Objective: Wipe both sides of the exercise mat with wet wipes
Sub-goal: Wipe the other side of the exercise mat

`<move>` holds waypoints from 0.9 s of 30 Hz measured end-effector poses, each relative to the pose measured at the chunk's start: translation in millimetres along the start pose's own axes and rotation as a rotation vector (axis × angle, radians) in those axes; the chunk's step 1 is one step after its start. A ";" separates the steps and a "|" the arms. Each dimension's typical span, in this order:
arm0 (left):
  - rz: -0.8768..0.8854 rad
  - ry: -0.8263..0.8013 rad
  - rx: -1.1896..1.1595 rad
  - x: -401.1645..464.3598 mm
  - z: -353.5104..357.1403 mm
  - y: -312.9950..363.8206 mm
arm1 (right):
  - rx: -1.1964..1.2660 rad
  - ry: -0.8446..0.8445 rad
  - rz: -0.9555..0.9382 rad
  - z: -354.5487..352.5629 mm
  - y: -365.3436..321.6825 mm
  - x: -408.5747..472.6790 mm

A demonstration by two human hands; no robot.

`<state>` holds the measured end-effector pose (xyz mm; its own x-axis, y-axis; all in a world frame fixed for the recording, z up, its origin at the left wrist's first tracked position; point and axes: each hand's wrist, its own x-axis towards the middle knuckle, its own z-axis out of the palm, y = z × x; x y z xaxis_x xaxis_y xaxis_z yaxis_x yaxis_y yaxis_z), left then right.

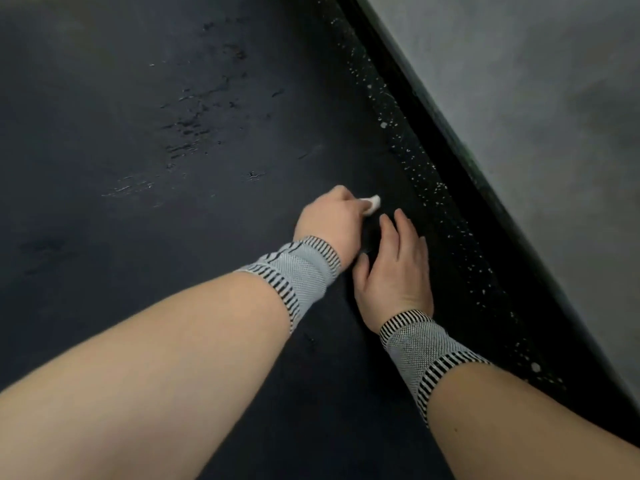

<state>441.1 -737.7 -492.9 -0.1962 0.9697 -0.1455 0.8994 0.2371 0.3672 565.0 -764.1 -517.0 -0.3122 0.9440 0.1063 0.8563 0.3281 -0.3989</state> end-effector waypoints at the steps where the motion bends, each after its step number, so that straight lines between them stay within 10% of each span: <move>1: 0.083 -0.025 -0.001 -6.2 1.3 4.7 | 0.020 0.005 -0.001 -0.2 -0.2 -0.2; 15: -0.109 -0.156 0.265 -16.9 -83.3 -90.8 | -0.129 -0.118 -0.278 -14.9 -10.6 50.8; 21: -0.214 -0.405 0.383 10.1 -103.0 -127.1 | -0.118 0.019 0.350 -17.1 -31.6 92.1; 27: -0.163 -0.622 0.542 18.7 -108.2 -129.6 | -0.081 -0.258 -0.049 -7.4 -61.9 79.9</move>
<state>278.6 -743.9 -443.8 -0.2320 0.6789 -0.6966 0.9727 0.1569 -0.1711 490.1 -708.7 -477.1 -0.4399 0.8905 -0.1161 0.8643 0.3847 -0.3240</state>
